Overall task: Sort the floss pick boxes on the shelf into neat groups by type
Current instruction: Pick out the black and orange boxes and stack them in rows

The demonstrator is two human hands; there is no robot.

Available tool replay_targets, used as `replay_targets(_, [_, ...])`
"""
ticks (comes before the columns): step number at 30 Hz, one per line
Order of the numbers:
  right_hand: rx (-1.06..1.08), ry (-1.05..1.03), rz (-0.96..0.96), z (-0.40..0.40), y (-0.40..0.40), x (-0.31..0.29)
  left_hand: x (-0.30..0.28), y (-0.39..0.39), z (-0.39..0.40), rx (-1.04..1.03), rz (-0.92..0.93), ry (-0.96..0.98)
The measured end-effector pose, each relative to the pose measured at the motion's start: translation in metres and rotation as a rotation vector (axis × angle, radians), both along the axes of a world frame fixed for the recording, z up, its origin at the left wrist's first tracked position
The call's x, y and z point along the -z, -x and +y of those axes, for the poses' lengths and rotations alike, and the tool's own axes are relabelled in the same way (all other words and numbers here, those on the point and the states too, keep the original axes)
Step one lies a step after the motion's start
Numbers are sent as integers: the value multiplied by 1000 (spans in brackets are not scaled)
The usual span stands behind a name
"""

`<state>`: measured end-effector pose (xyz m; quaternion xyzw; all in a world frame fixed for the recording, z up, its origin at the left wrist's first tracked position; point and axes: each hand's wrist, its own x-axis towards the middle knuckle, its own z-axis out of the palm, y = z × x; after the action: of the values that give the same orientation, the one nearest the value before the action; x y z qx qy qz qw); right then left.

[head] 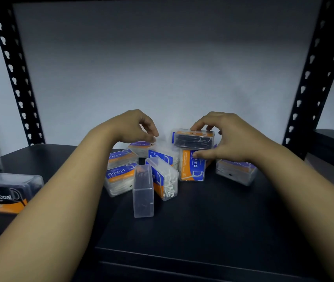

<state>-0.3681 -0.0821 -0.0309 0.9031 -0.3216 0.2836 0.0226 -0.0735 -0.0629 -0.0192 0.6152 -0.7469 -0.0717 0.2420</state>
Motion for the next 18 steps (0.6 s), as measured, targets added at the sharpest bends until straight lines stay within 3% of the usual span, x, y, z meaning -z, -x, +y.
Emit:
replay_targets(8, [-24,-30,-34,-5,4,1,25,3,-17,-30,28,82])
replay_targets(18, [-1,-32,-31,-7,8,0,19,-3,-11,32,38,-112])
